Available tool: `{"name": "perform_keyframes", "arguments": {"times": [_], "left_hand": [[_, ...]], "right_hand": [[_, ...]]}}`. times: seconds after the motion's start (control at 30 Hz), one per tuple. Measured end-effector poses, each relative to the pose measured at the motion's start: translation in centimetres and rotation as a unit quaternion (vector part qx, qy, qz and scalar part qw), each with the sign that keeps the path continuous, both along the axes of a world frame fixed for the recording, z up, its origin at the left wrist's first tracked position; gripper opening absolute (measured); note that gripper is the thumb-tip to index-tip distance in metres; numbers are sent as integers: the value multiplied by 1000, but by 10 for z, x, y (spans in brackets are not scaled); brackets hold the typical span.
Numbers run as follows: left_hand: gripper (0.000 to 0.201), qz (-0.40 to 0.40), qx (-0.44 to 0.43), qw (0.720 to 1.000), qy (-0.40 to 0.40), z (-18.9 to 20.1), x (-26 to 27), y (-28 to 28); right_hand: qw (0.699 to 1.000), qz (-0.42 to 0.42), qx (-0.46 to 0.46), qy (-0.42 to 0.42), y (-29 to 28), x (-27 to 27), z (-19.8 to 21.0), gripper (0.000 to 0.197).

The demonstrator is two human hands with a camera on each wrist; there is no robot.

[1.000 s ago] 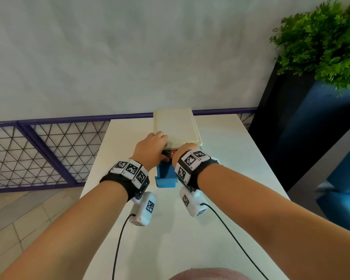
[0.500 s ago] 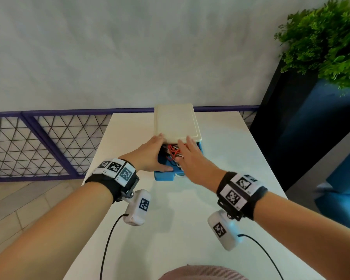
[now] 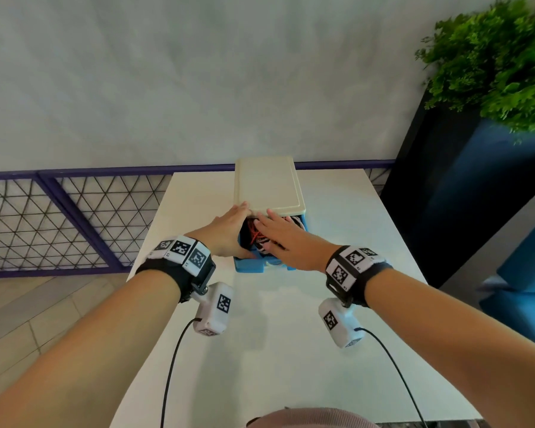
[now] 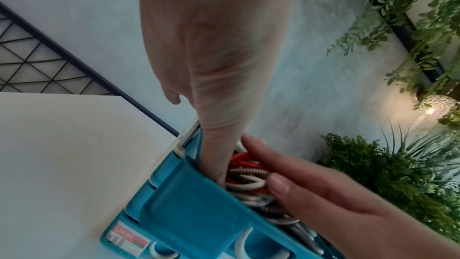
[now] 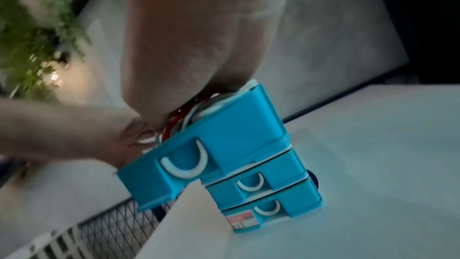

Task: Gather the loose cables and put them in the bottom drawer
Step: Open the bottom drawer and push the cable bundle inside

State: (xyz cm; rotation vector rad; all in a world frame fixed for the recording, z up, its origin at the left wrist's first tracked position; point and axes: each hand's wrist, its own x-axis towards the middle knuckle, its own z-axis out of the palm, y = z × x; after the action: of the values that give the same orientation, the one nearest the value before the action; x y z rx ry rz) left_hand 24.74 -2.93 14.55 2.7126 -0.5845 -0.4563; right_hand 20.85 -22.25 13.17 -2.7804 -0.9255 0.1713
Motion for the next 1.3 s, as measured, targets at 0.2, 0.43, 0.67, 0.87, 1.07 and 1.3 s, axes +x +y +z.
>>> {"name": "perform_keyframes", "arguments": {"times": [0.2,0.43,0.67,0.87,1.07,1.3], "left_hand": [[103,-9,-18,1000,2,-3,1,3],[95,-17,-28,999,13,0,2,5],[94,-19,-21,999,16,4,0,4],[95,-13,-15,1000,10,5,-2,4],[101,-7,-28,999,35,1,2,6],[105,-1,-41,998,38,-2,3,7]], "right_hand": [[997,34,69,7,-27,-6,4,42],[996,94,6,-6,-18,12,-3,44],[995,96,8,-8,-4,26,-2,44],[975,-101,187,64,-20,29,27,24],[979,-161,49,113,-59,19,41,36],[989,-122,36,77,-39,16,16,9]]}}
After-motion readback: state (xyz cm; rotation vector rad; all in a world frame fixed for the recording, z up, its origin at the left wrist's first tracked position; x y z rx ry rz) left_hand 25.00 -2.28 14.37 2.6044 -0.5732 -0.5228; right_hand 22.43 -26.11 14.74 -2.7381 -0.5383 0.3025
